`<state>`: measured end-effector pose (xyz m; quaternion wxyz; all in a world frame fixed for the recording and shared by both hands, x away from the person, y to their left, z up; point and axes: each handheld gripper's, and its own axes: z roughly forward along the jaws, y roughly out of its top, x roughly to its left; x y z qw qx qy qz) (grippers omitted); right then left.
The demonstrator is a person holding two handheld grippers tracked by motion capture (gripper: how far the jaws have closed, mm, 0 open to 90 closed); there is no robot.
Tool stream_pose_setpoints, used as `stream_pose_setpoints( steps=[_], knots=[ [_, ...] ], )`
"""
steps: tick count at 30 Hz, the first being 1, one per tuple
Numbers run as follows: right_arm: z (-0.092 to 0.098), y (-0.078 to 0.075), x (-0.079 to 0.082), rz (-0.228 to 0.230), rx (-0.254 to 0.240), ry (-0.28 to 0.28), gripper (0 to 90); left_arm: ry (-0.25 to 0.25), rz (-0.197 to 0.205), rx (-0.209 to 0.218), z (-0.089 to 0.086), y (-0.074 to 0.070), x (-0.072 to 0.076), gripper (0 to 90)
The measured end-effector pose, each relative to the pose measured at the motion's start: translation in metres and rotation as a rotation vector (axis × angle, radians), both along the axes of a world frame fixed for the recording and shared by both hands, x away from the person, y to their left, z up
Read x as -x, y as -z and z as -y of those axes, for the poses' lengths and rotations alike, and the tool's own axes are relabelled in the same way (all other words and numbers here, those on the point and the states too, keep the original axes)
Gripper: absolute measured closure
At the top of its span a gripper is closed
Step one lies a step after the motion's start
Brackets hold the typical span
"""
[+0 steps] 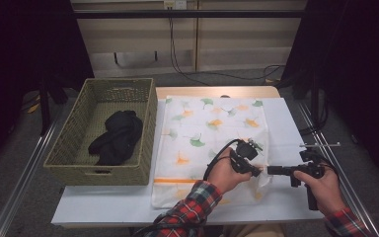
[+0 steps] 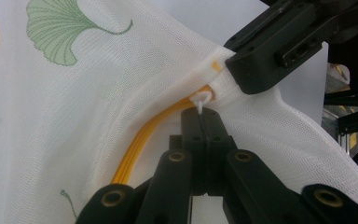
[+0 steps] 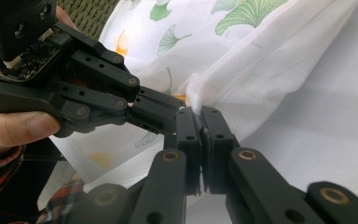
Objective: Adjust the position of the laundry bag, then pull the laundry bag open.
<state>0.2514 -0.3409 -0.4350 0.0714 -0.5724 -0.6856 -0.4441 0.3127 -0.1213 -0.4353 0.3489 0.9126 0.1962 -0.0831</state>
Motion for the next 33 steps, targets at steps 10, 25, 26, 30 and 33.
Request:
stream_pose_setpoints(
  steps=[10,25,26,30,33],
  knots=[
    [0.0030,-0.0020,-0.0001,-0.001,-0.013,0.002,87.3,-0.001,-0.004,-0.013,-0.0053,-0.0020,-0.0018,90.0],
    [0.0063,-0.0018,0.0033,-0.003,-0.018,0.008,87.3,0.013,-0.017,-0.028,-0.0024,-0.0062,-0.0015,90.0],
    [0.0071,-0.0017,0.0031,0.003,-0.014,0.008,87.3,0.010,-0.020,-0.022,-0.0026,-0.0061,-0.0015,90.0],
    [0.0071,-0.0014,0.0041,-0.003,-0.016,0.007,87.3,0.004,-0.022,-0.028,-0.0028,-0.0062,-0.0006,90.0],
    [0.0089,-0.0017,0.0046,0.000,-0.010,0.010,87.3,-0.003,-0.035,-0.034,-0.0043,-0.0058,-0.0015,90.0]
  ],
)
